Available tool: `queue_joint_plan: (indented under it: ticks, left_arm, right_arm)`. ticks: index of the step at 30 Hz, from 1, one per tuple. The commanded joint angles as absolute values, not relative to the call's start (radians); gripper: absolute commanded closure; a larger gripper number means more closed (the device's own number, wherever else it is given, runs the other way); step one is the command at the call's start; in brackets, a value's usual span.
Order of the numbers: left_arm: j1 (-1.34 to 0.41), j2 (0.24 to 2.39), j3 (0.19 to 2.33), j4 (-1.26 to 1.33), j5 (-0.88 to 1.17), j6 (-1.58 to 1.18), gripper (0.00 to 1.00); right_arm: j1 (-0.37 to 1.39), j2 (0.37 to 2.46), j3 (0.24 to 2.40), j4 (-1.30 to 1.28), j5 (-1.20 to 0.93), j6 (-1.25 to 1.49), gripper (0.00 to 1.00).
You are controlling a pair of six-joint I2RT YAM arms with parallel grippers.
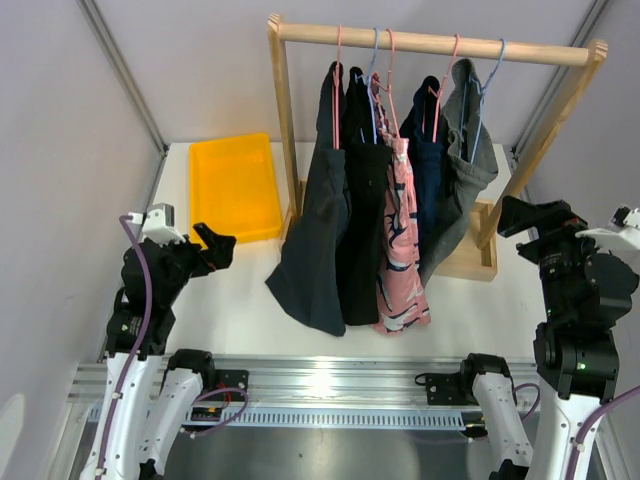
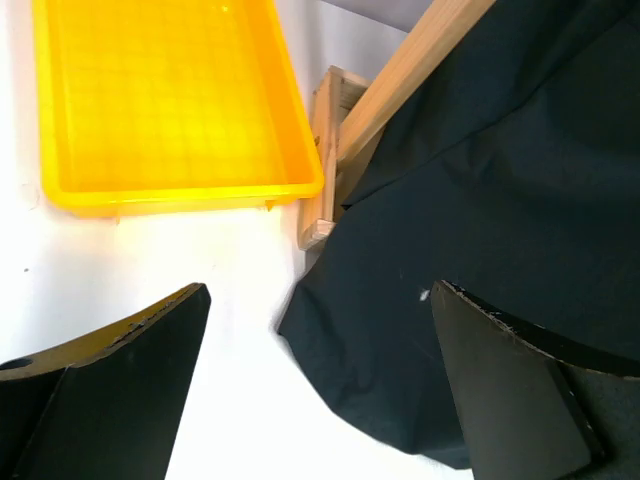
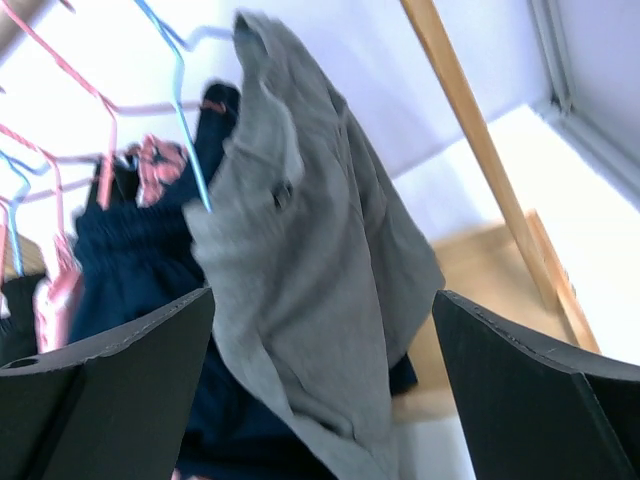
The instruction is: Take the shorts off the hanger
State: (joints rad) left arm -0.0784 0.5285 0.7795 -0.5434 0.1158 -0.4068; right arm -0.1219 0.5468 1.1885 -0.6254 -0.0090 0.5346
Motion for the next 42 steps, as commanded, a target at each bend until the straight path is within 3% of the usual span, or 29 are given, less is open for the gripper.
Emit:
queue_joint_plan:
  ticks: [1,7,11,12,13,14,17,24,28,35,38,41,42]
  left_arm:
    - [-0.086,0.526,0.776,-0.551,0.083,-0.376,0.01]
    - [-0.086,0.532,0.769,-0.537,0.107,-0.376,0.01]
    - [-0.087,0.563,0.765,-0.535,0.129,-0.376,0.01]
    - [-0.087,0.572,0.765,-0.537,0.127,-0.376,0.01]
    - [-0.086,0.574,0.767,-0.538,0.123,-0.377,0.01]
    - [-0.087,0.575,0.769,-0.538,0.121,-0.377,0.01]
    - [-0.087,0.571,0.765,-0.537,0.126,-0.377,0.01]
    - [-0.087,0.566,0.764,-0.532,0.147,-0.377,0.01]
    - [-0.087,0.557,0.761,-0.526,0.153,-0.376,0.02]
    - [-0.087,0.552,0.759,-0.525,0.163,-0.374,0.02]
    - [-0.087,0.551,0.759,-0.523,0.169,-0.374,0.02]
    - [-0.087,0.549,0.761,-0.525,0.17,-0.374,0.02]
    - [-0.087,0.548,0.759,-0.525,0.17,-0.374,0.02]
  right_arm:
    - [-0.124,0.586,1.253,-0.612,-0.023,0.485,0.0]
    - [-0.124,0.543,1.287,-0.442,-0.12,0.443,0.01]
    - [-0.123,0.648,1.388,-0.445,-0.112,0.451,0.02]
    - [-0.123,0.667,1.405,-0.44,-0.113,0.471,0.04]
    - [-0.123,0.684,1.414,-0.424,-0.121,0.483,0.16]
    - [-0.123,0.711,1.416,-0.399,-0.123,0.491,0.18]
    - [-0.123,0.759,1.417,-0.368,-0.156,0.518,0.12]
    - [-0.056,1.044,1.552,-0.449,-0.195,0.483,0.26]
    - [0.093,1.158,1.666,-0.502,-0.039,0.374,0.22]
    - [0.195,1.259,1.744,-0.505,0.075,0.31,0.2]
    - [0.222,1.273,1.735,-0.485,0.115,0.298,0.25]
    - [0.235,1.29,1.733,-0.48,0.133,0.284,0.4]
    - [0.236,1.296,1.738,-0.486,0.135,0.281,0.56]
